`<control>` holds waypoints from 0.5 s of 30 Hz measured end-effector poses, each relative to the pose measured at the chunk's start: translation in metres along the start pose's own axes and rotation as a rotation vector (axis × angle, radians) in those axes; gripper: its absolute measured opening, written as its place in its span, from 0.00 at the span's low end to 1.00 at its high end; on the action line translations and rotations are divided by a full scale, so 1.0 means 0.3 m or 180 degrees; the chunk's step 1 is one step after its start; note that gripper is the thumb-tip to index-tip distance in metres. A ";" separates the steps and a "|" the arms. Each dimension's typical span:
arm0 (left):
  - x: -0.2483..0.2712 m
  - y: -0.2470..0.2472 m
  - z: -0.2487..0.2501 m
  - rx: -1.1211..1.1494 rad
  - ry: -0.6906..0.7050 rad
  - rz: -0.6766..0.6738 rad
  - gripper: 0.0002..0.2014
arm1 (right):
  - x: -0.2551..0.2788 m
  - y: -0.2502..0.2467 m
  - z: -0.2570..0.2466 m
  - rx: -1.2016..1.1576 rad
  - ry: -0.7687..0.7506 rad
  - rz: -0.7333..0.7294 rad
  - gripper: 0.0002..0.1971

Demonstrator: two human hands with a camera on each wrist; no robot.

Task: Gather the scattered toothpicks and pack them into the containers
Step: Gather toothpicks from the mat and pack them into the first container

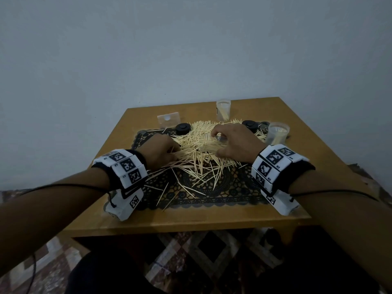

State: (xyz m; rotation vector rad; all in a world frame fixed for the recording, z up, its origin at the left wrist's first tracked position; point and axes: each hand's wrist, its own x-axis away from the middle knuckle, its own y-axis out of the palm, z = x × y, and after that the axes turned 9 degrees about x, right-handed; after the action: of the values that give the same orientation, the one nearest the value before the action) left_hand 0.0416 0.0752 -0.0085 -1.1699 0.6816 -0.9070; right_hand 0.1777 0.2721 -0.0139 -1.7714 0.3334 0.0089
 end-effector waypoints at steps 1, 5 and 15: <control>-0.007 -0.008 0.012 0.0052 0.0041 0.0042 0.07 | -0.002 0.003 0.002 0.0018 0.0017 0.0014 0.24; -0.033 -0.041 0.066 0.0240 0.0192 0.0230 0.10 | -0.008 0.013 0.003 0.0116 0.0079 0.0042 0.24; -0.052 -0.069 0.112 0.0251 0.0277 0.0178 0.08 | -0.009 0.012 0.010 0.0221 0.0090 0.0141 0.23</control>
State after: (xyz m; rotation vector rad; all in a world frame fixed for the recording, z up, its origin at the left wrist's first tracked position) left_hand 0.0574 0.1019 0.0205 -1.0413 0.7389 -0.9338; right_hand 0.1747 0.2749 -0.0176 -1.6965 0.3889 0.0039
